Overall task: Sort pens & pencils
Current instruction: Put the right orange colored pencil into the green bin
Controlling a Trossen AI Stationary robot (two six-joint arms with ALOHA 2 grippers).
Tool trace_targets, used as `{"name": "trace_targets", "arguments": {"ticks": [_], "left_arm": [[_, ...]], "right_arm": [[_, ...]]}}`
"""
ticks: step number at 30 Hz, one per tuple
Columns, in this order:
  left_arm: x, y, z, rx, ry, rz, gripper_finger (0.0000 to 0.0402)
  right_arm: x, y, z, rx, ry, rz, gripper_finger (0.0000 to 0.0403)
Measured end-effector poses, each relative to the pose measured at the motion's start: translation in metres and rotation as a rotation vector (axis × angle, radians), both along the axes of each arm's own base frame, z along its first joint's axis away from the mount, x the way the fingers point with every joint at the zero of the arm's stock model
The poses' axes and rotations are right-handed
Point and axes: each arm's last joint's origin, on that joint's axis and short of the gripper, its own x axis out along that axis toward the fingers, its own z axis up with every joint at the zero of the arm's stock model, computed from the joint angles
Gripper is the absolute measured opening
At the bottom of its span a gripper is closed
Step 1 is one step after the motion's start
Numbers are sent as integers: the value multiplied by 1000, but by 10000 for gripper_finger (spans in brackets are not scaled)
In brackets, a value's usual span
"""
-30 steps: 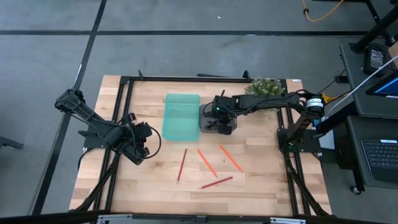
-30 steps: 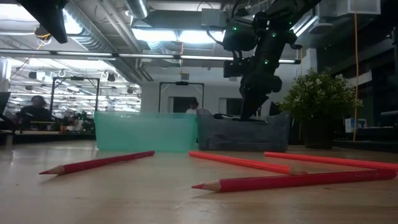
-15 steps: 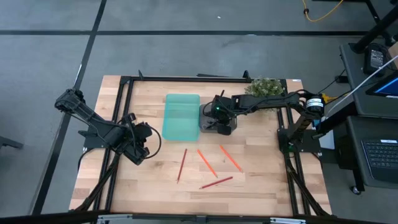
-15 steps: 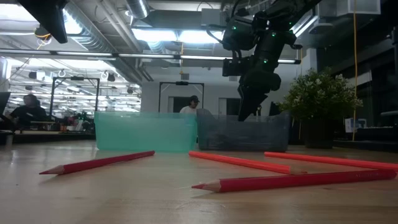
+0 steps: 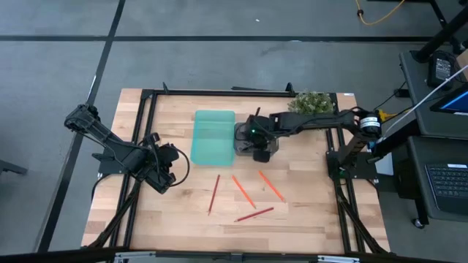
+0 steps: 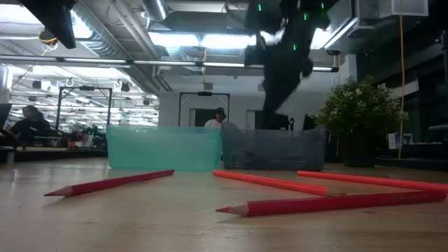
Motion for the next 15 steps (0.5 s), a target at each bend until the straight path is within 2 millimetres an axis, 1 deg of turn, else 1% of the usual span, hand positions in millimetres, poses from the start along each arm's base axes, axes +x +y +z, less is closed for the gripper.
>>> {"name": "trace_targets", "arguments": {"ticks": [3,5,7,9,11,15], "left_arm": [[0,0,0,-3,-4,0,41],[1,-1,0,-10,-14,0,41],[3,-2,0,-21,-31,-2,41],[4,-3,0,-33,-44,-3,41],[6,-4,0,-50,-62,-3,41],[11,-8,0,-85,-111,-3,41]], "right_arm": [[8,26,24,43,-21,33,64],[10,49,37,110,-38,51,64],[11,73,45,195,-43,59,64],[8,98,47,257,-33,49,64],[3,119,45,283,-4,-1,64],[-12,151,33,267,39,-167,64]]}}
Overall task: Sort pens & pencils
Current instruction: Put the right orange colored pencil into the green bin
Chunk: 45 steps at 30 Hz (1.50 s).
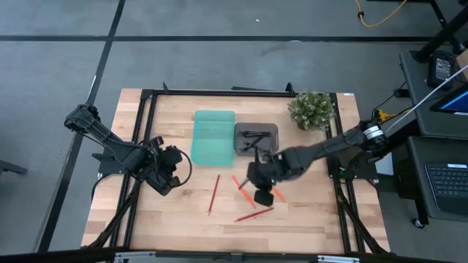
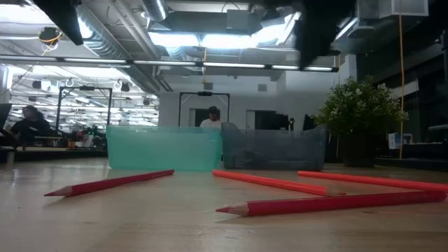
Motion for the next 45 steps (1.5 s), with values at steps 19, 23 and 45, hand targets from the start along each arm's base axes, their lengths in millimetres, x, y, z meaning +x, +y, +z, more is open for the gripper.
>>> {"name": "trace_targets", "arguments": {"ticks": [19,23,45], "left_arm": [[3,-2,1,20,-23,-47,41],[3,-1,1,37,-20,-60,41],[4,-1,1,54,-30,-58,41]], "right_arm": [[-23,-21,-65,97,202,-461,124],[-25,-30,-78,100,210,-496,145],[-38,-38,-110,154,219,-547,149]]}}
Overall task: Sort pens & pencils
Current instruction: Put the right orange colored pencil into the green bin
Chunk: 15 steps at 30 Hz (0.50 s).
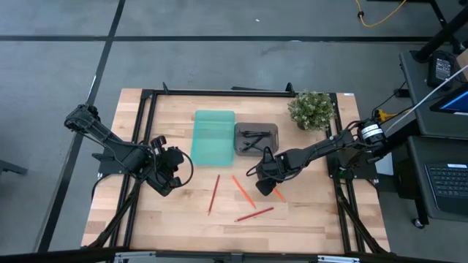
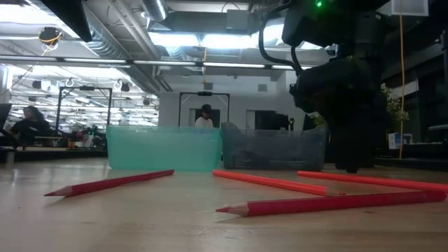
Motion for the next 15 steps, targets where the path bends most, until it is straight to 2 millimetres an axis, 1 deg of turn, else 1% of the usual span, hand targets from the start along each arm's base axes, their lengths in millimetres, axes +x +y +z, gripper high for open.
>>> {"name": "trace_targets", "arguments": {"ticks": [9,15], "left_arm": [[0,0,0,0,0,0,41],[0,0,0,-1,0,0,41]], "right_arm": [[4,1,-19,-2,56,9,150],[4,1,-21,-7,65,2,150]]}}
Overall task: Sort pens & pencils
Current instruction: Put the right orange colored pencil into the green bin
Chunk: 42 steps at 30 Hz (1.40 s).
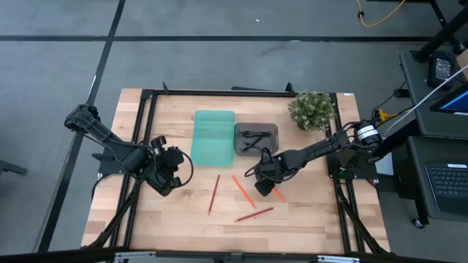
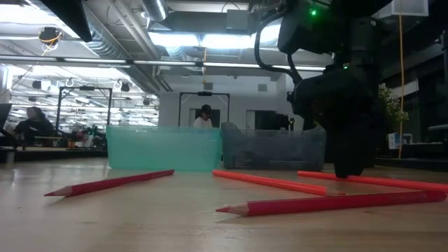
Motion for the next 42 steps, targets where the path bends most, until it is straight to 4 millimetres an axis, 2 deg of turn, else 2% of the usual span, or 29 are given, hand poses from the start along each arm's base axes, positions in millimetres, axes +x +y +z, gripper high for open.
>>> {"name": "trace_targets", "arguments": {"ticks": [3,13,24,32,42], "left_arm": [[0,0,0,0,0,0,41],[0,0,0,0,0,0,41],[-3,-6,0,-3,-4,-31,41],[-5,-10,0,-2,-10,-48,41],[-5,-10,0,-1,-12,-48,41]], "right_arm": [[0,1,0,-3,2,-4,144],[-4,10,-1,-41,-1,-21,79],[-4,14,-4,-61,-1,-62,65],[-3,15,-6,-60,-1,-60,14],[2,18,1,-69,12,-48,14]]}}
